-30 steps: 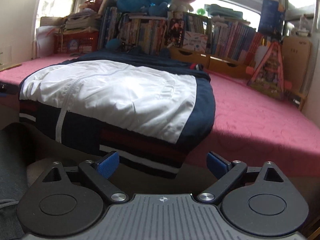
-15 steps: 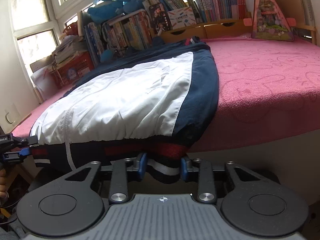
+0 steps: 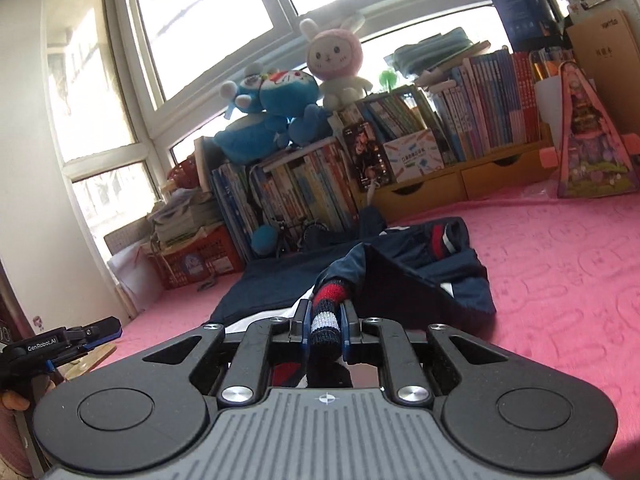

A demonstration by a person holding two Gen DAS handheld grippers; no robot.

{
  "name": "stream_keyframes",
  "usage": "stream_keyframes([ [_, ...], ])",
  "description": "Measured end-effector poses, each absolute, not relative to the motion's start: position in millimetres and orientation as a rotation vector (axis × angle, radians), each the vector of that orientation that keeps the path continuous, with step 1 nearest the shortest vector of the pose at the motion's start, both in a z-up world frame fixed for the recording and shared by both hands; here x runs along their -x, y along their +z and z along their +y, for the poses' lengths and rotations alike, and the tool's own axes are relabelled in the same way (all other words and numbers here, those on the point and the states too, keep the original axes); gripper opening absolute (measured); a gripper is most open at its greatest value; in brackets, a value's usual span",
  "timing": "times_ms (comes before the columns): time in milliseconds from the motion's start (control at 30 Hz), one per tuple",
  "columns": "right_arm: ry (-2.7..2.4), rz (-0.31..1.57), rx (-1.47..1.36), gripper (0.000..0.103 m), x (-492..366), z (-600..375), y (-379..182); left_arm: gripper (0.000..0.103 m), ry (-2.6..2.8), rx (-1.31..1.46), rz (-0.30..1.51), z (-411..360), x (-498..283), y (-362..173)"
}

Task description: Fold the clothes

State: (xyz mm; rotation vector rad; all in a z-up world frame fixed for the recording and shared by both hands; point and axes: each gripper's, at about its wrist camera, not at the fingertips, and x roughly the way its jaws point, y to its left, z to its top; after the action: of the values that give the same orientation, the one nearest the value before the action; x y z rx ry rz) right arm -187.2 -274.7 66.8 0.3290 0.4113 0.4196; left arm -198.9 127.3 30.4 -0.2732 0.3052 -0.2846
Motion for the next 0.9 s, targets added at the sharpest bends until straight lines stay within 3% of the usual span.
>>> stream_keyframes([
  [133, 0.389, 0.548, -0.328, 0.016, 131.6, -257.4, 37.3, 0.031, -0.226, 0.188, 0.391, 122.8, 181.8, 15.5],
  [167, 0.393, 0.579, -0.322, 0.016, 125.1, -252.9, 29.2, 0.038, -0.233, 0.154, 0.394, 123.3, 189.9, 12.7],
  [300, 0.407, 0.661, -0.299, 0.016, 101.4, -232.6, 9.4, 0.049, -0.29, -0.009, 0.399, 117.3, 236.6, 11.3],
  [467, 0.418, 0.711, -0.314, 0.016, 73.1, -217.1, 0.2, 0.079, -0.491, -0.171, 0.39, 76.4, 284.5, 6.2],
  [700, 0.431, 0.755, -0.322, 0.018, 50.3, -207.7, -14.1, 0.083, -0.559, -0.519, 0.37, 3.5, 279.3, -49.6],
  [900, 0.466, 0.698, -0.362, 0.02, 66.8, -234.6, -14.6, 0.082, -0.401, -0.327, 0.435, 22.1, 210.5, -42.1],
])
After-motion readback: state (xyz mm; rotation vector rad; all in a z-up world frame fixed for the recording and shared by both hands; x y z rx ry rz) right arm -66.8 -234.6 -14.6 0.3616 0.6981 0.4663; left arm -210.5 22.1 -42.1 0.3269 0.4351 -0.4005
